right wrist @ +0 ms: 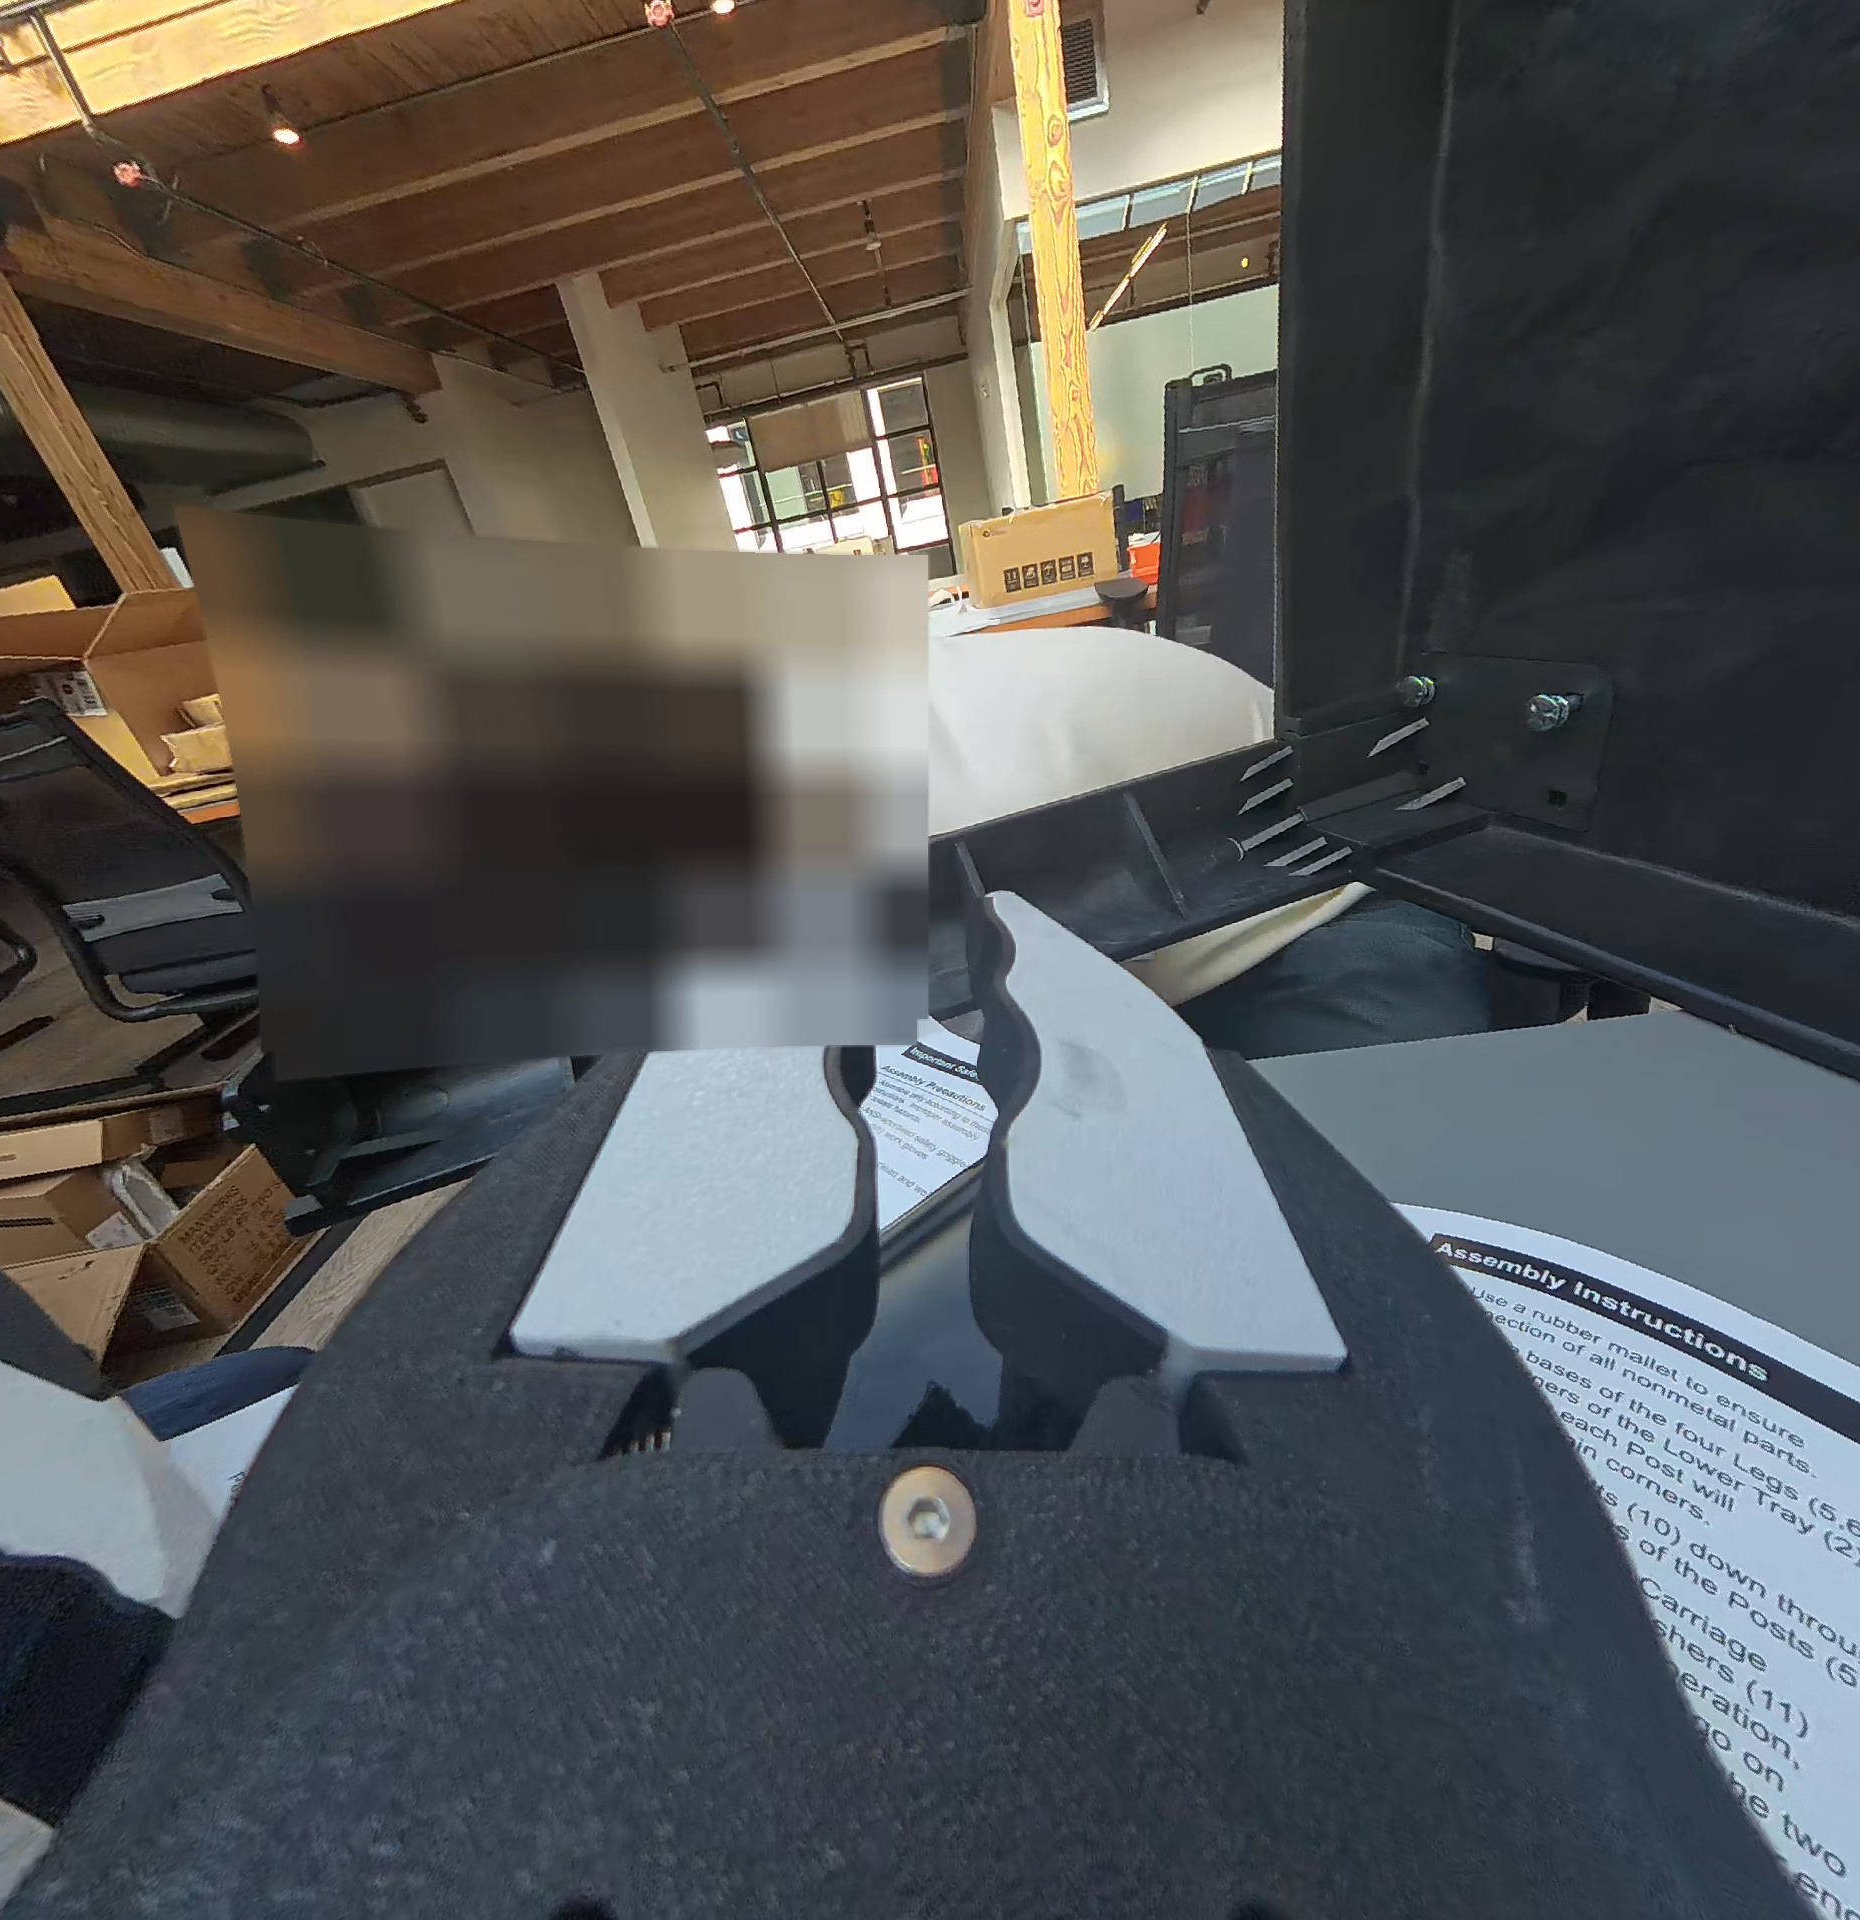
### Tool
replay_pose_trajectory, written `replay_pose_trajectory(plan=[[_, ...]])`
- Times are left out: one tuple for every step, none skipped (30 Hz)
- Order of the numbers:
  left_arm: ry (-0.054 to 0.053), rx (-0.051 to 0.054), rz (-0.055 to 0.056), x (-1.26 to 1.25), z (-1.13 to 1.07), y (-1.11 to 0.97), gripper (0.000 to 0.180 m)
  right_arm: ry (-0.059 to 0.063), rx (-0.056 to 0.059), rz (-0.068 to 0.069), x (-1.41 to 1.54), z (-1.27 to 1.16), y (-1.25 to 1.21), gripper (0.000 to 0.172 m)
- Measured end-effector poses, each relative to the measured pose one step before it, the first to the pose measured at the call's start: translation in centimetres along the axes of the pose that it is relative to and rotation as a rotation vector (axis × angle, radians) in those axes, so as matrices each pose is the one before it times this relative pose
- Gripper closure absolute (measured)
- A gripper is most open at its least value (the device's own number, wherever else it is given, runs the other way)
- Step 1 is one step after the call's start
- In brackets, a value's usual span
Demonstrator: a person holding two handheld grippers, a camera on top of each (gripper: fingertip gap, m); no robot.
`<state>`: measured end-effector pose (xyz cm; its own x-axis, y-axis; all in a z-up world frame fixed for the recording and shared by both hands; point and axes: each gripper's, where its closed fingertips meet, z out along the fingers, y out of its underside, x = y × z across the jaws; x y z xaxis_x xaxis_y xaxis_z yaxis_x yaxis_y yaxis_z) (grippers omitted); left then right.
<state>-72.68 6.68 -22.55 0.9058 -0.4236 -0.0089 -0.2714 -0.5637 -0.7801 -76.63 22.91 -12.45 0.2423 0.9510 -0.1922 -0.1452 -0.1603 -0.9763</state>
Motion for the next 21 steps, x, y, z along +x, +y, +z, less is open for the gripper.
replay_pose_trajectory(plan=[[0.0057, -0.0261, 0.0011, -0.097, 0.829, 0.021, 0.158, -0.0011, 0.0027, 0.0024, 0.027, -0.039, -0.033, 0.158], [0.009, -0.0264, 0.0, 0.021, 0.712, 0.113, 0.158, -0.0003, 0.0037, 0.0035, 0.065, -0.036, -0.032, 0.158], [0.0162, -0.0227, 0.0007, 0.173, 0.611, 0.135, 0.158, 0.0004, 0.0036, 0.0039, 0.09, -0.04, -0.046, 0.158], [0.0092, -0.0183, 0.0026, 0.125, 0.468, 0.141, 0.158, 0.0005, 0.0034, 0.005, 0.115, -0.043, -0.051, 0.158], [-0.0057, -0.0115, 0.005, -0.067, 0.372, 0.084, 0.158, 0.0004, 0.0057, 0.006, 0.112, -0.055, -0.096, 0.158], [-0.0062, -0.0068, 0.0053, -0.086, 0.274, 0.007, 0.158, -0.0003, 0.009, 0.0067, 0.086, -0.073, -0.154, 0.158], [0.0012, -0.0027, 0.0027, 0.013, 0.208, -0.066, 0.158, -0.0005, 0.0098, 0.0068, 0.057, -0.085, -0.163, 0.158], [-0.0004, -0.0032, 0.0004, -0.014, 0.182, -0.051, 0.158, -0.0013, 0.0079, 0.006, 0.045, -0.07, -0.134, 0.158], [-0.0042, -0.0088, 0.0003, -0.098, 0.18, 0.052, 0.158, -0.0005, 0.0052, 0.004, 0.03, -0.058, -0.088, 0.158], [-0.0029, -0.0088, 0.0004, -0.08, 0.187, 0.057, 0.158, 0.0, 0.004, 0.0031, 0.048, -0.053, -0.082, 0.158], [-0.0038, -0.0094, -0.0014, -0.097, 0.183, 0.077, 0.157, -0.0003, 0.0045, 0.0036, 0.036, -0.038, -0.097, 0.158], [-0.0027, -0.0085, 0.0002, -0.089, 0.169, 0.055, 0.157, -0.001, 0.0055, 0.0038, 0.031, -0.05, -0.115, 0.158], [-0.0047, -0.0102, 0.0011, -0.107, 0.175, 0.069, 0.157, -0.0006, 0.0054, 0.0035, 0.03, -0.047, -0.091, 0.158], [-0.0009, -0.0081, 0.0028, -0.033, 0.164, 0.022, 0.156, -0.0002, 0.0037, 0.0032, 0.023, -0.043, -0.063, 0.158], [-0.0013, -0.0077, 0.0021, -0.03, 0.153, 0.015, 0.156, -0.0008, 0.0023, 0.0028, 0.014, -0.034, -0.04, 0.157], [-0.0047, -0.0091, 0.0024, -0.076, 0.142, 0.032, 0.156, -0.0003, 0.0019, 0.0021, 0.028, -0.039, -0.026, 0.158], [-0.0033, -0.0062, 0.0028, -0.048, 0.099, 0.004, 0.156, 0.0004, 0.0019, 0.0017, 0.03, -0.042, -0.023, 0.158], [-0.0046, -0.0041, -0.0036, -0.087, 0.035, -0.005, 0.156, 0.0, 0.002, 0.0014, 0.039, -0.039, -0.018, 0.158], [0.0012, -0.001, -0.0051, -0.019, 0.007, -0.016, 0.157, 0.0004, 0.0014, 0.0019, 0.043, -0.053, -0.013, 0.158], [-0.001, 0.0006, -0.003, -0.005, 0.001, 0.012, 0.157, 0.0011, 0.0019, 0.0024, 0.07, -0.046, -0.014, 0.158], [-0.0021, 0.0045, 0.0029, 0.032, -0.001, 0.009, 0.157, 0.0006, 0.0036, 0.0034, 0.061, -0.053, -0.042, 0.158]])
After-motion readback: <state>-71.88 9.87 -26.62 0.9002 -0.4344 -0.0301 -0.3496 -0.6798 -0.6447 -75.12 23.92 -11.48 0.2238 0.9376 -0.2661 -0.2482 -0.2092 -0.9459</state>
